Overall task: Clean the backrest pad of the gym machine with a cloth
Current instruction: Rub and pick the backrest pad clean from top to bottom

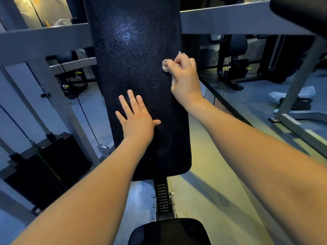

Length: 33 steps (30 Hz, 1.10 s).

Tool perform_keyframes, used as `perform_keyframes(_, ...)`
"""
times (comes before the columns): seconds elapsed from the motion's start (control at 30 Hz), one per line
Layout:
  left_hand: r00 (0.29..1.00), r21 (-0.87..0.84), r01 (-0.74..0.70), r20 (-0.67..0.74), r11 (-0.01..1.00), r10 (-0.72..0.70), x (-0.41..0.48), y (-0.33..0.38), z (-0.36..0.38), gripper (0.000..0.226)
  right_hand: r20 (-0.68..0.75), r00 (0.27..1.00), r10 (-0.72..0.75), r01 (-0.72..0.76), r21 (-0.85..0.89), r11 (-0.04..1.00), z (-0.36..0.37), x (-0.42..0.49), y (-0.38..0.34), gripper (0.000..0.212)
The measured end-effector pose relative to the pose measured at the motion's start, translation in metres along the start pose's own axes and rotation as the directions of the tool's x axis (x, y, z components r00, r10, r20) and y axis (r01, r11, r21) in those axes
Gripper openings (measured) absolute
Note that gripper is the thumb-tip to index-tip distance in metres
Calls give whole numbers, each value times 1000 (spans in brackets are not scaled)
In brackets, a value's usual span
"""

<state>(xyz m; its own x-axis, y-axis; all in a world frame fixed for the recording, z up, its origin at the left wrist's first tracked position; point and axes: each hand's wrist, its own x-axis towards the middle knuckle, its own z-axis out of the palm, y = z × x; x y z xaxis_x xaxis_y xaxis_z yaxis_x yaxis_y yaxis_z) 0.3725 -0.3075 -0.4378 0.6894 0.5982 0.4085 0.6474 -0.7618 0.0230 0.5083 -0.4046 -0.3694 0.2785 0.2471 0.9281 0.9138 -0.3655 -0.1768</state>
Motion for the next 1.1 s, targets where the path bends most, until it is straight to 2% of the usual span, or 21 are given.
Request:
perform_keyframes(0.1, 1000, 5, -4, -14, 1000, 4, -1, -2, 1, 111, 89, 992, -85, 82, 35, 996, -3, -60, 0, 27)
perform_keyframes(0.27, 1000, 6, -19, -9, 1000, 19, -4, -3, 0, 112, 338, 932, -132, 97, 118, 988, -15, -178, 2, 31)
perform_keyframes(0.33, 1000, 21, -23, 3, 1000, 23, -4, -5, 0, 112, 436, 878, -197, 142, 157, 977, -25, -193, 5, 33)
perform_keyframes(0.4, 1000, 22, -20, 7, 1000, 20, -5, -4, -1, 112, 436, 877, -202, 138, 173, 975, -32, -173, 11, 35)
perform_keyframes(0.5, 1000, 16, -15, -21, 1000, 16, -5, -1, 0, 112, 209, 977, 34, -63, 131, 989, -32, -117, 22, 32)
perform_keyframes(0.57, 999, 24, -12, -35, 1000, 13, -5, -1, 3, 112, 141, 971, 190, -212, 158, 964, -26, -93, 28, 29)
perform_keyframes(0.7, 998, 44, -19, -67, 999, 22, -6, 0, 6, 111, 161, 942, 294, -327, 246, 913, -25, -115, 20, 29)
perform_keyframes(0.77, 995, 32, -76, -65, 997, 78, -7, 3, 2, 107, 206, 919, 337, -389, 314, 866, -31, -137, 17, 29)
perform_keyframes(0.83, 985, 47, -166, -38, 985, 168, -6, 4, -1, 101, 272, 851, 448, -523, 380, 763, -35, -144, 16, 27)
perform_keyframes(0.9, 981, 70, -196, -1, 978, 196, -3, 5, -2, 96, 291, 784, 549, -621, 386, 682, -30, -129, 18, 24)
perform_keyframes(1.0, 985, 74, -171, 22, 982, 170, -3, 10, -1, 94, 220, 763, 608, -636, 423, 645, -19, -85, 21, 28)
perform_keyframes(1.1, 986, 67, -167, 27, 984, 166, -3, 10, -2, 94, 189, 790, 584, -601, 433, 672, -11, -65, 25, 31)
